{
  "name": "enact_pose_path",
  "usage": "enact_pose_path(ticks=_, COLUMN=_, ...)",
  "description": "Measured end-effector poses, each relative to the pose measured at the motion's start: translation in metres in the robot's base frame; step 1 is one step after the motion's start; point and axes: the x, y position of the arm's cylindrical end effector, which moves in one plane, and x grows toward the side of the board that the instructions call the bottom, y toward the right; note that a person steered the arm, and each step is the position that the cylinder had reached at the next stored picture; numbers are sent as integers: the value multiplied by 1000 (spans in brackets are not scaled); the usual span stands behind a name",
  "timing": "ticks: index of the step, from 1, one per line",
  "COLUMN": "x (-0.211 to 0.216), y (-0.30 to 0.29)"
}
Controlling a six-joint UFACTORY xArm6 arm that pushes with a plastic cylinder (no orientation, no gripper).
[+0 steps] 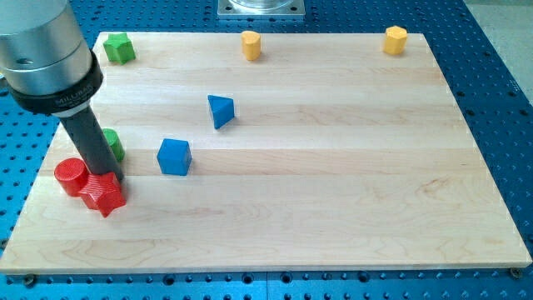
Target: Place the green circle vertically to the red circle
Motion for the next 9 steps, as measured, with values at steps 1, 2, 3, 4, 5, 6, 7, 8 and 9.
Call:
enact_pose_path(ticks=1, x=-38, y=0)
enact_pose_path(ticks=2, x=-33, y=37)
enact_pose_path(ticks=3, x=-48, y=13)
enact_pose_path(ticks=4, x=-49, y=2)
enact_pose_path(ticks=5, x=-70, y=17)
enact_pose_path(ticks=6, x=-76, y=-2)
enact_pose_path(ticks=7, x=-76, y=-2)
enact_pose_path(ticks=8, x=-74, y=-2)
enact_pose_path(ticks=9, x=-74, y=-2)
